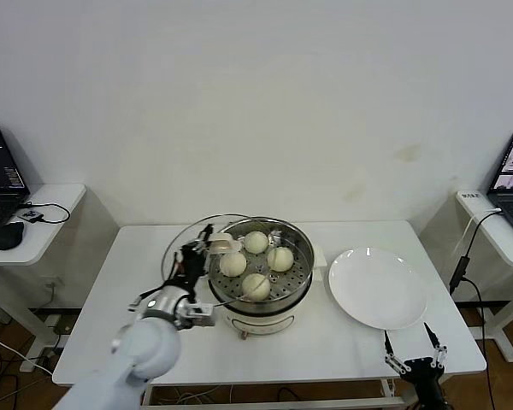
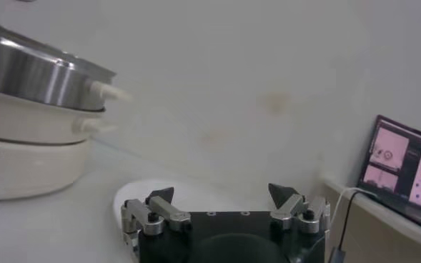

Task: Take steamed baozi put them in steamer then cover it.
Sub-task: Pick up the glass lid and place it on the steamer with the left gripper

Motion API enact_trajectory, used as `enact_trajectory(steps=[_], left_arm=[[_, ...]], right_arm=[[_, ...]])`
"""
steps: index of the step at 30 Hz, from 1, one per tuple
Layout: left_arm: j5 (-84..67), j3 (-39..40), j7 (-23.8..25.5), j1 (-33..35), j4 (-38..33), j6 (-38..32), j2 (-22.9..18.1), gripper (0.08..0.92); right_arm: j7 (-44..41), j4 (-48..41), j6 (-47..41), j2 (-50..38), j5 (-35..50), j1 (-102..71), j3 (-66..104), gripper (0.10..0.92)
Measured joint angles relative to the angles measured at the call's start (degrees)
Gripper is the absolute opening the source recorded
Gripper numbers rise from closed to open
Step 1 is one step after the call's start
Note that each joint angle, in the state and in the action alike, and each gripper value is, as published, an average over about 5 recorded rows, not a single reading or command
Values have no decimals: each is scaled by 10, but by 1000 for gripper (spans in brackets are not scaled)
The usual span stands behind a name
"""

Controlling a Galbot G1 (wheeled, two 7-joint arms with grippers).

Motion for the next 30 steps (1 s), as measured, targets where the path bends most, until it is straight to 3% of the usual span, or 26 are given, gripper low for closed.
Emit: enact_trajectory(steps=[18,30], left_arm=[[135,79,60,-76,79,42,-119,146],[174,82,62,-75,118,36,-156,146]], right_arm=[[1,-21,3,8,-30,7,0,823],[1,-28,7,6,-34,7,-4,823]])
